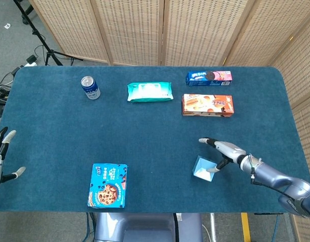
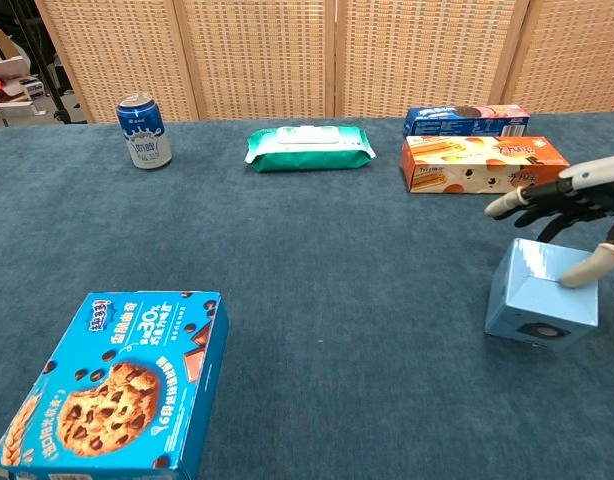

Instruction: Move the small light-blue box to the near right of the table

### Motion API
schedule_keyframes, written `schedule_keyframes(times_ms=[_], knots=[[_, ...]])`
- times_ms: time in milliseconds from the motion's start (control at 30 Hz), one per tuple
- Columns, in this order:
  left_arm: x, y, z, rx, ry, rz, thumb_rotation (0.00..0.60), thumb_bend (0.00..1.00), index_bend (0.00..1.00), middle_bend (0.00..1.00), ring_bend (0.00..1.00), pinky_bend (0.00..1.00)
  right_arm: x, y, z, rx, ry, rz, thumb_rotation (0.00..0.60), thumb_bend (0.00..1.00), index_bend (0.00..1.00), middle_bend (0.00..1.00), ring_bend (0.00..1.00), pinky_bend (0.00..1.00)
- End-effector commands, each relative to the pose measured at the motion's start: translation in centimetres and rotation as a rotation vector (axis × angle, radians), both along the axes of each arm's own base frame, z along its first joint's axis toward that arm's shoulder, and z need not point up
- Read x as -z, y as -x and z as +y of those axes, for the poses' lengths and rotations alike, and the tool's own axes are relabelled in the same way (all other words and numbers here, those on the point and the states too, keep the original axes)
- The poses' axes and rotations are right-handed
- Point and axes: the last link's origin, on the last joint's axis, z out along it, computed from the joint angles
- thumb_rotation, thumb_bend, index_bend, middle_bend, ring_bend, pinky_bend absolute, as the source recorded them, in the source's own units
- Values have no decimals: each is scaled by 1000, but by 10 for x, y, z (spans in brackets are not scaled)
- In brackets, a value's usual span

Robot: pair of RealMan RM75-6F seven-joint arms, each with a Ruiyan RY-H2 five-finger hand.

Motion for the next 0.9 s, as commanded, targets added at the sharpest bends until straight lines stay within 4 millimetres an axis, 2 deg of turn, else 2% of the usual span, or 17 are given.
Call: schedule_keyframes(times_ms=[33,233,367,467,533,567,633,733,900], knots=[[0,0,0,2,-1,0,600,0,0,0,0,0,-7,3,-3,-10,58,-8,600,156,0,0,0,77],[1,-1,-1,3,1,2,600,0,0,0,0,0,-27,-5,8,-21,115,-88,600,149,0,0,0,71],[2,-2,-1,5,1,3,600,0,0,0,0,0,-53,-9,24,-110,194,-125,600,21,0,0,0,51],[1,-2,-1,8,-5,1,600,0,0,0,0,0,-62,2,39,-207,338,-97,600,0,0,0,0,27],[0,-2,-2,9,-6,0,600,0,0,0,0,0,-62,14,49,-296,489,-9,600,0,0,0,0,23],[0,-2,-3,11,-7,-1,600,0,0,0,0,0,-67,27,59,-345,611,85,600,0,0,0,0,22],[0,-2,-3,15,-6,-2,600,0,0,0,0,0,-61,36,73,-357,741,158,600,0,0,0,0,21],[-1,-3,-4,23,-7,-4,600,0,0,0,0,0,-58,47,88,-354,861,264,600,0,0,0,0,20],[-2,-2,-5,34,-14,-3,600,0,0,0,0,0,-56,52,111,-273,941,262,600,0,0,0,0,6]])
